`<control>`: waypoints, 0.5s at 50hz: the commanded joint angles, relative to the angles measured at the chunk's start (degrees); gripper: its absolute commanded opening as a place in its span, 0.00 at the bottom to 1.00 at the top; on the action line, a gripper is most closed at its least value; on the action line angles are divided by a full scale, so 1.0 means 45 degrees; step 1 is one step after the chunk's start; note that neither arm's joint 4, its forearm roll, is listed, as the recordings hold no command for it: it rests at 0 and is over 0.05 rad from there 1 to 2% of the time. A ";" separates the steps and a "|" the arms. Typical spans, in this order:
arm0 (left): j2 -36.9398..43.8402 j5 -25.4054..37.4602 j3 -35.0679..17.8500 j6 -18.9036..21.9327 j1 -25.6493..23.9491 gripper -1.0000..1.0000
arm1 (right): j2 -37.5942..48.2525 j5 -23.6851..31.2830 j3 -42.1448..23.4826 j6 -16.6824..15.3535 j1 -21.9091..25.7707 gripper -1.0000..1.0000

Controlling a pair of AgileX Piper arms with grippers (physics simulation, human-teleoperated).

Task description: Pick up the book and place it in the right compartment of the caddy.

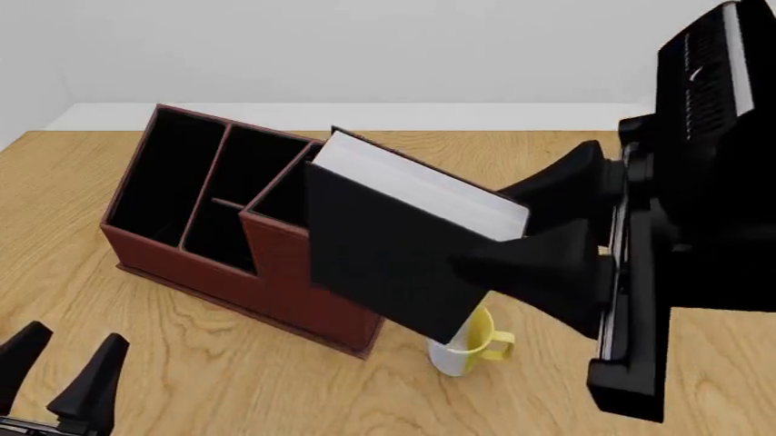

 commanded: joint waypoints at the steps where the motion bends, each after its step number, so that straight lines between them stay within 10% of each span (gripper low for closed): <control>1: 0.0000 0.0020 -0.0038 -0.0014 -0.0175 1.00 | 0.0163 0.0869 -0.1517 0.0110 -0.0329 0.00; 25: 0.0000 -0.0120 0.0145 0.0086 -0.0383 1.00 | 0.1690 0.0788 -0.3201 -0.0273 -0.1444 0.00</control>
